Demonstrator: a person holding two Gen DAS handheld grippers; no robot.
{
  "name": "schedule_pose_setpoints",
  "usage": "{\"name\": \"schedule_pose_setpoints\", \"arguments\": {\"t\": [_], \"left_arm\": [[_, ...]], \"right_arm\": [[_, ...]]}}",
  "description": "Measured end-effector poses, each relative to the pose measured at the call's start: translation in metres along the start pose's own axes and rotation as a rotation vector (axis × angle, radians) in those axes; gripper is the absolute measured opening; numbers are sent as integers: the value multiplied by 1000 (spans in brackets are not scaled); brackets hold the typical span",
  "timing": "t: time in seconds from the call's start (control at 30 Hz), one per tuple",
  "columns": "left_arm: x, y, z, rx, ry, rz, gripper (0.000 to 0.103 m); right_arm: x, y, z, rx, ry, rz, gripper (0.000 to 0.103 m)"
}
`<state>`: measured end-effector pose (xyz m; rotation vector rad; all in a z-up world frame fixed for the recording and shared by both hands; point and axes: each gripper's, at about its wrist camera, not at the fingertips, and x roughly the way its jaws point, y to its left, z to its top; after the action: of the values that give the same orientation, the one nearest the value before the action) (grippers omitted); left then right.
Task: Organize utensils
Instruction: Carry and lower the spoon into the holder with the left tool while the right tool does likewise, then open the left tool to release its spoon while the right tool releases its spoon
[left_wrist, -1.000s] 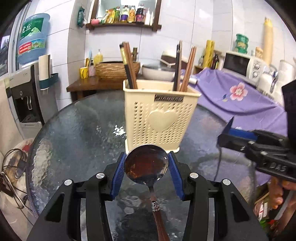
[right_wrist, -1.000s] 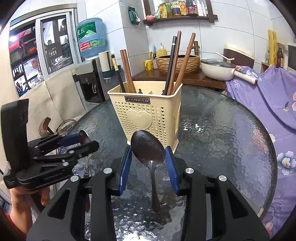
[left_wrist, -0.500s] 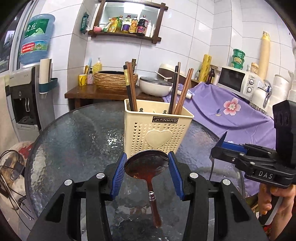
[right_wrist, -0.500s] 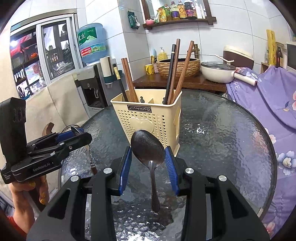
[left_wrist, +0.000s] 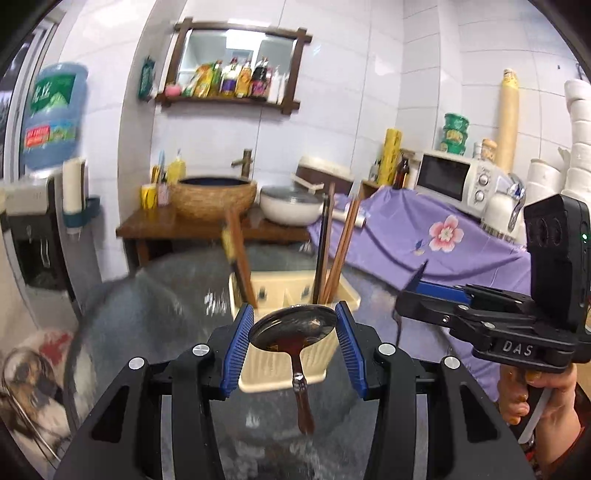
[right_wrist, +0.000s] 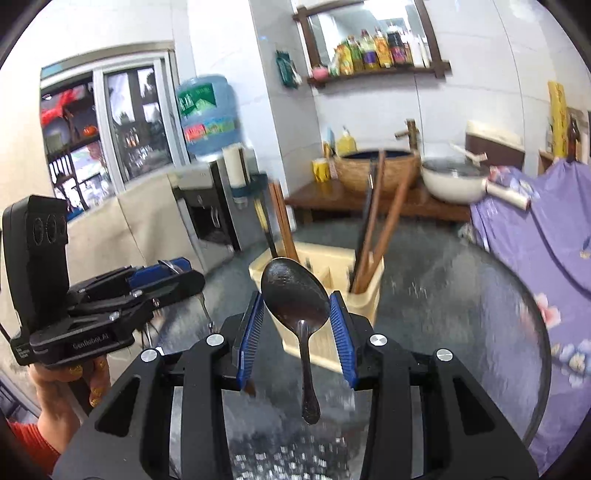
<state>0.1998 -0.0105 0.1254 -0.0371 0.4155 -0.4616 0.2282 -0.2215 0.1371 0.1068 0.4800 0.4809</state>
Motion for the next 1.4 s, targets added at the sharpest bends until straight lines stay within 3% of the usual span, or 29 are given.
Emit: {"name": "schedule_pose_setpoints", "arguments": {"t": [0.23, 0.43, 0.97, 1.4], "left_arm": [[3, -5, 74, 24, -82, 28, 45], [36, 0, 100, 36, -89, 114, 45], [87, 28, 33, -29, 61, 112, 45], [104, 34, 6, -35, 118, 100, 44]], "right_arm": [[2, 4, 72, -23, -94, -19, 38], [17, 5, 104, -74, -153, -95, 38], [81, -34, 40, 20, -32, -136, 38], [103, -46, -3, 25, 24, -148, 38]]}}
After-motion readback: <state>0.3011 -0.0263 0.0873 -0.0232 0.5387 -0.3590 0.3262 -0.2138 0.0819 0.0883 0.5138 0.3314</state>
